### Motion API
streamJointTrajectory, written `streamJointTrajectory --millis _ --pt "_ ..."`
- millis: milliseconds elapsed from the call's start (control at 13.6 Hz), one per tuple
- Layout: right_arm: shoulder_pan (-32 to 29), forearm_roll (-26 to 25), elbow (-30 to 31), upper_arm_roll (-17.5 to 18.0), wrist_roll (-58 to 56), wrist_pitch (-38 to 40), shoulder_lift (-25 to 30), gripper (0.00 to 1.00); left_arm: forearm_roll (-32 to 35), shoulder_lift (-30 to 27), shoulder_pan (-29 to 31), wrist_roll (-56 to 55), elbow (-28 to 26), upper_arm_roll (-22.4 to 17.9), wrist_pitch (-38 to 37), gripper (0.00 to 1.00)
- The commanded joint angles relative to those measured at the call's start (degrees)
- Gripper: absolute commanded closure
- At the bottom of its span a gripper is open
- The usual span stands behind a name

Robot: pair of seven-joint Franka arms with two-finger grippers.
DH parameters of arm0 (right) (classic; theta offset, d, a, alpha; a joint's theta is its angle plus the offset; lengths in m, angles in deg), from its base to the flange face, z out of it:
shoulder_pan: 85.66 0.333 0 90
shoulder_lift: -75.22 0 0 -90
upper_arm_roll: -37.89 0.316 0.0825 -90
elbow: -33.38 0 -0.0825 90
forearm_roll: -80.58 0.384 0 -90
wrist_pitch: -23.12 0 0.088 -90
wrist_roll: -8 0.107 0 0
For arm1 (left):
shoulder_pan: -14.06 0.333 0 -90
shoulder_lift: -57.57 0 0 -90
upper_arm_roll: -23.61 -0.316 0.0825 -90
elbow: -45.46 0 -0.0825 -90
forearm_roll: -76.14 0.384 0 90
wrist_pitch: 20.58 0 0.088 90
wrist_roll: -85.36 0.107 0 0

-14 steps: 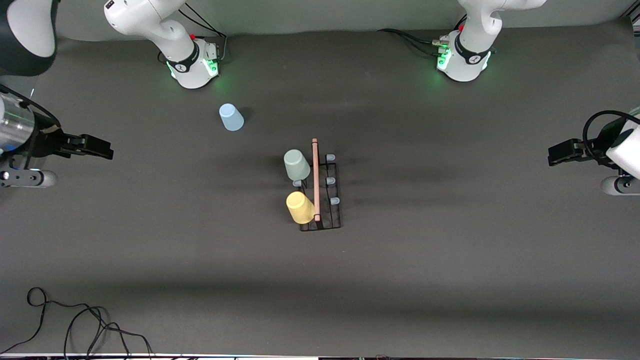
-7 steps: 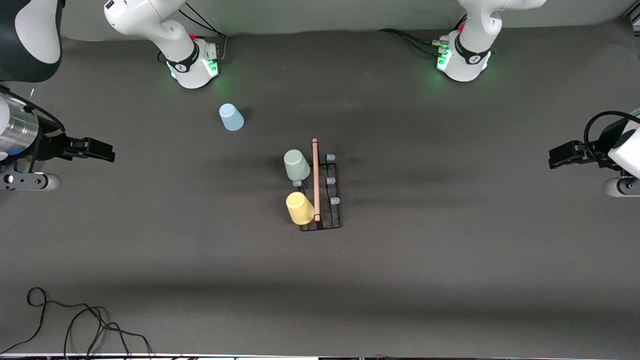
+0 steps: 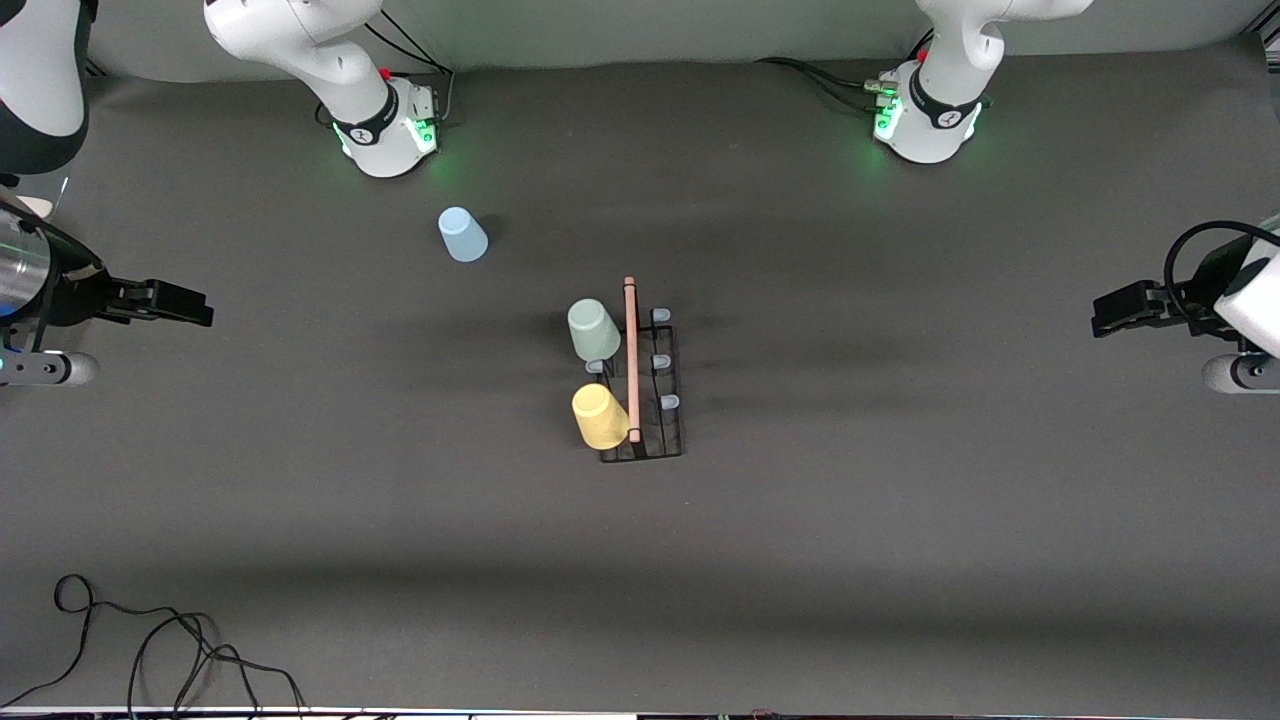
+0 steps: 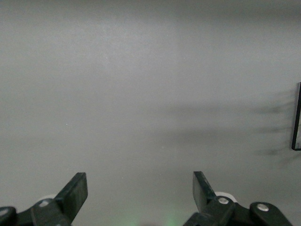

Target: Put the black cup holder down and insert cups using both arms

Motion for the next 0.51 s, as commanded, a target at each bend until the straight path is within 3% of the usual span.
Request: streamJointTrajectory --millis 0,147,293,440 --pt "-11.0 -2.8 6.8 12.4 -0.7 -2.8 6.4 0.00 -0.7 -1.2 -0.1 0.1 -0.7 -0.3 0.2 0.00" --pt "-18.9 -2.8 14.3 19.3 -0.8 -7.9 11.4 0.00 -0.6 -1.3 -0.1 -0.1 -0.7 -0.4 0.2 0.00" --pt "-19.7 -2.9 19.9 20.0 -1.7 -12.9 15.0 0.00 -0.6 -1.3 -0.1 -0.1 -0.7 -0.3 0.2 0.00" --pt "-19.1 -3.0 20.3 19.9 -1.9 -14.6 14.7 0.00 -0.6 -1.4 -0.1 -0.1 -0.7 -0.3 0.3 0.00"
